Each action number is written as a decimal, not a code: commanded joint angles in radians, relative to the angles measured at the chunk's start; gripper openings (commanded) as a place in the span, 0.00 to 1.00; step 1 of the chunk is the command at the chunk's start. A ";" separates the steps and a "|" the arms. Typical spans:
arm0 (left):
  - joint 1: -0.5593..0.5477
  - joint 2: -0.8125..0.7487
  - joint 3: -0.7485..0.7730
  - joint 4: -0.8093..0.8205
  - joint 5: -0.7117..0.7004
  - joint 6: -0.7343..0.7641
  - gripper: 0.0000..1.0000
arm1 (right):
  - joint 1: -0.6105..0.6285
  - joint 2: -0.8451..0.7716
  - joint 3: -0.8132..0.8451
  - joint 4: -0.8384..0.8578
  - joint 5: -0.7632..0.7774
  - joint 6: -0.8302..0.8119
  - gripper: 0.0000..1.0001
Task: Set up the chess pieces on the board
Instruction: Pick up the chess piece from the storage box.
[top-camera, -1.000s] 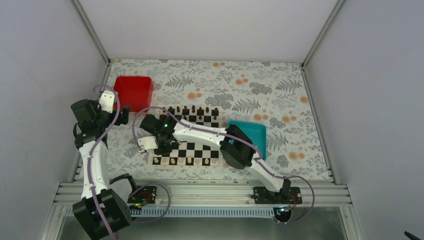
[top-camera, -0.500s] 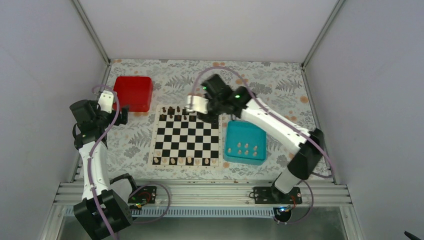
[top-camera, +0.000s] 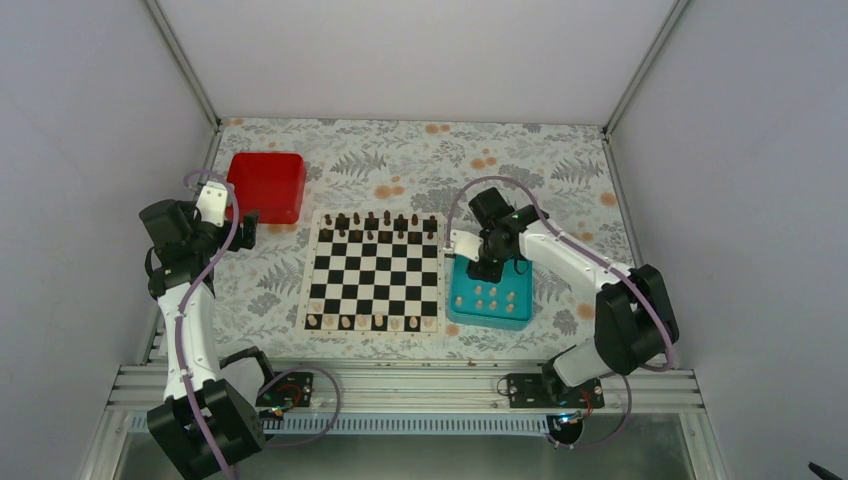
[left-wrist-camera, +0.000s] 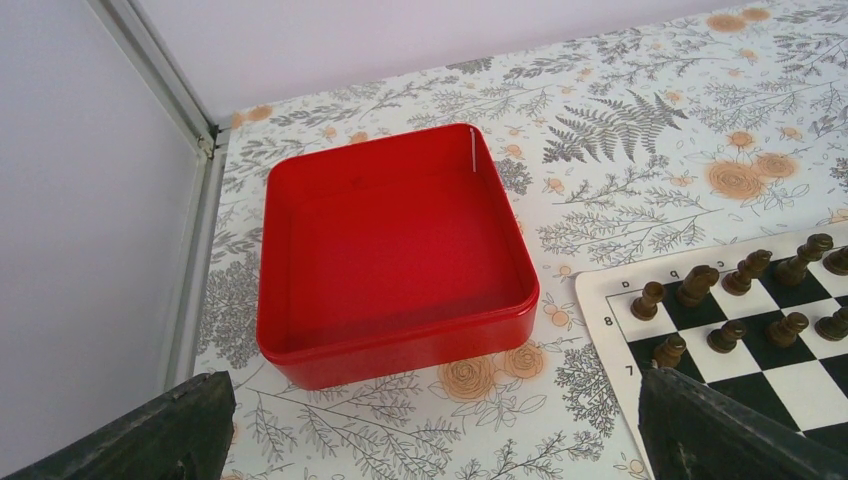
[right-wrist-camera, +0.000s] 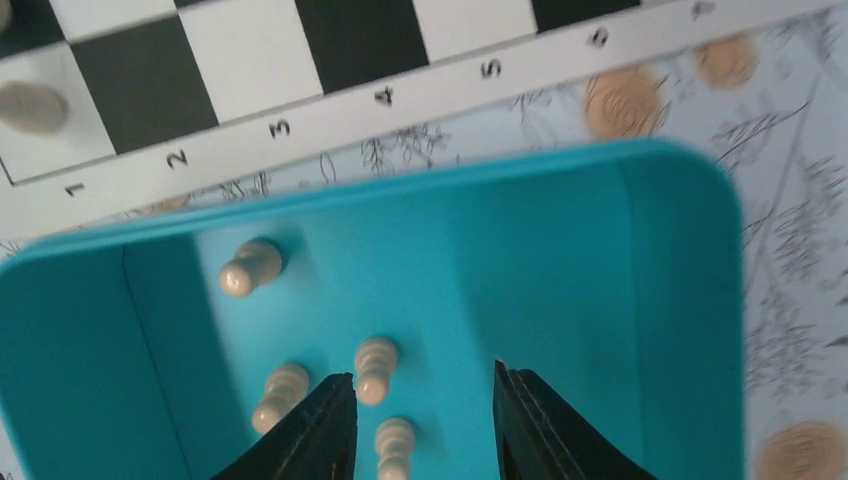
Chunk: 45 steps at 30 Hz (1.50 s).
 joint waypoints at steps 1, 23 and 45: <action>0.006 -0.002 -0.002 0.006 0.020 0.014 1.00 | -0.036 0.005 -0.067 0.055 -0.009 -0.016 0.38; 0.008 0.001 -0.003 0.006 0.022 0.017 1.00 | -0.054 0.093 -0.169 0.127 -0.030 0.000 0.35; 0.009 0.001 0.000 0.011 0.020 0.012 1.00 | -0.021 0.048 0.199 -0.128 0.056 -0.009 0.05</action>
